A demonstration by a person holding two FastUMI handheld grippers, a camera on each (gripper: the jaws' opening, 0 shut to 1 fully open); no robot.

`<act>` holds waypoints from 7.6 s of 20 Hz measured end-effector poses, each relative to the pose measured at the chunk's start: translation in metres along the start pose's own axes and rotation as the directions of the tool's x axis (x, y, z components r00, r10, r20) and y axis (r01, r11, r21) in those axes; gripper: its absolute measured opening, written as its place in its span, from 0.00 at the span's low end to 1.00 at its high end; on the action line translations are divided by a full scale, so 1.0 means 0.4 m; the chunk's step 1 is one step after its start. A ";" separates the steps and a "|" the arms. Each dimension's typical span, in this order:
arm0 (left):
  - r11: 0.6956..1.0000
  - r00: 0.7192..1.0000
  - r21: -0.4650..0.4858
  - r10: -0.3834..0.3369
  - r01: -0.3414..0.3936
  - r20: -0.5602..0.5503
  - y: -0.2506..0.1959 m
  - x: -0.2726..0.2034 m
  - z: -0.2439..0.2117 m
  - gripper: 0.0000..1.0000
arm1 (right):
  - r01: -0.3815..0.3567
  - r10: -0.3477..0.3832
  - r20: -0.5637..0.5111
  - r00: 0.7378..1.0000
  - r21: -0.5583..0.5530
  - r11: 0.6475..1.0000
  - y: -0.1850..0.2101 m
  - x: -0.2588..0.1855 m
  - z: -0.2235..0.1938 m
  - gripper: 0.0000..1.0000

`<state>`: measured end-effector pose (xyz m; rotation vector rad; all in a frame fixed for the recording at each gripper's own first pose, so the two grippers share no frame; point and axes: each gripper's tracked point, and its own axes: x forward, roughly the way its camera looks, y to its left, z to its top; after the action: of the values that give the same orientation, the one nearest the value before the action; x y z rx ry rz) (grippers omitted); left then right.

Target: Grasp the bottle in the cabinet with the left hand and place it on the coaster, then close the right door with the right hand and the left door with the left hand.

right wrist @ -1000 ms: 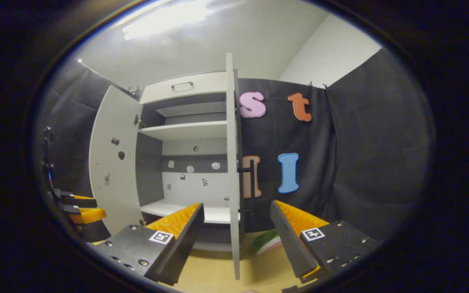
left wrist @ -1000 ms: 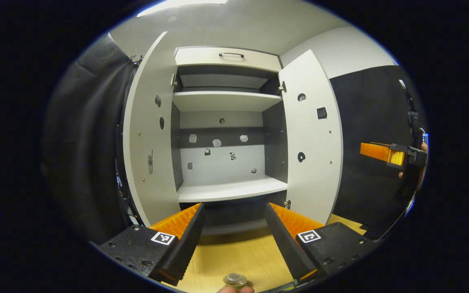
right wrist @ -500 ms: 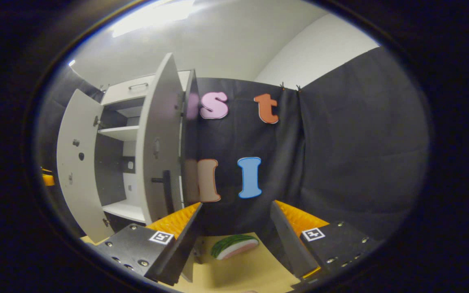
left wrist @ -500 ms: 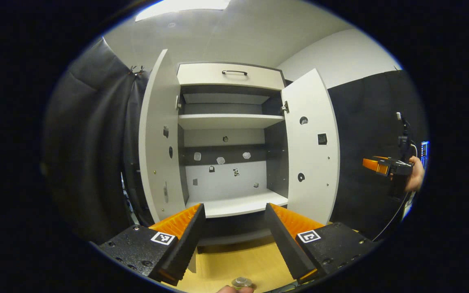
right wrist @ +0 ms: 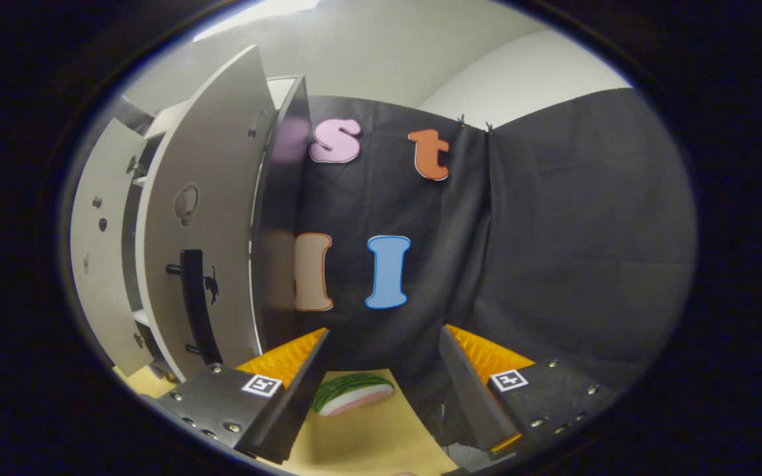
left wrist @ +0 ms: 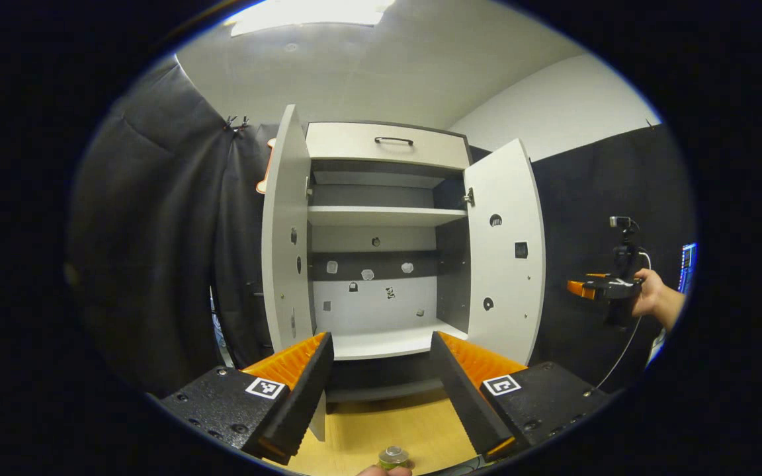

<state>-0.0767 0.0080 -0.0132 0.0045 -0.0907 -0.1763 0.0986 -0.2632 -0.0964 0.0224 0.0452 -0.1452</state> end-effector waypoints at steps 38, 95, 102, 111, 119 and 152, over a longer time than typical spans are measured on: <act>0.984 0.984 -0.045 0.173 -0.175 -0.048 0.202 0.013 -0.076 0.92 | -0.224 0.222 0.044 0.974 0.053 0.973 0.483 -0.011 0.048 0.88; 0.971 0.966 0.031 0.240 -0.238 -0.099 0.499 0.353 -0.169 0.90 | -0.291 0.290 0.035 0.956 0.039 0.956 0.623 -0.102 -0.062 0.92; 0.965 0.958 0.031 0.264 -0.262 -0.109 0.469 0.366 -0.174 0.89 | -0.264 0.264 0.024 0.964 0.016 0.964 0.571 -0.149 -0.048 0.93; 0.958 0.953 0.034 0.288 -0.286 -0.096 0.443 0.373 -0.173 0.89 | -0.255 0.255 -0.017 0.967 0.020 0.967 0.572 -0.217 -0.078 0.89; 0.963 0.958 0.051 0.269 -0.265 -0.100 0.368 0.396 -0.167 0.87 | -0.177 0.181 -0.053 0.982 0.074 0.981 0.531 -0.278 -0.077 0.93; 0.966 0.961 0.043 0.259 -0.256 -0.095 0.203 0.036 -0.083 0.98 | -0.194 0.201 -0.040 0.979 0.139 0.971 0.622 -0.414 0.078 0.93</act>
<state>-0.0455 0.0854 -0.0441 0.0319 0.0060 0.0865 -0.0277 0.0059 -0.0528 0.1650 0.0864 0.0523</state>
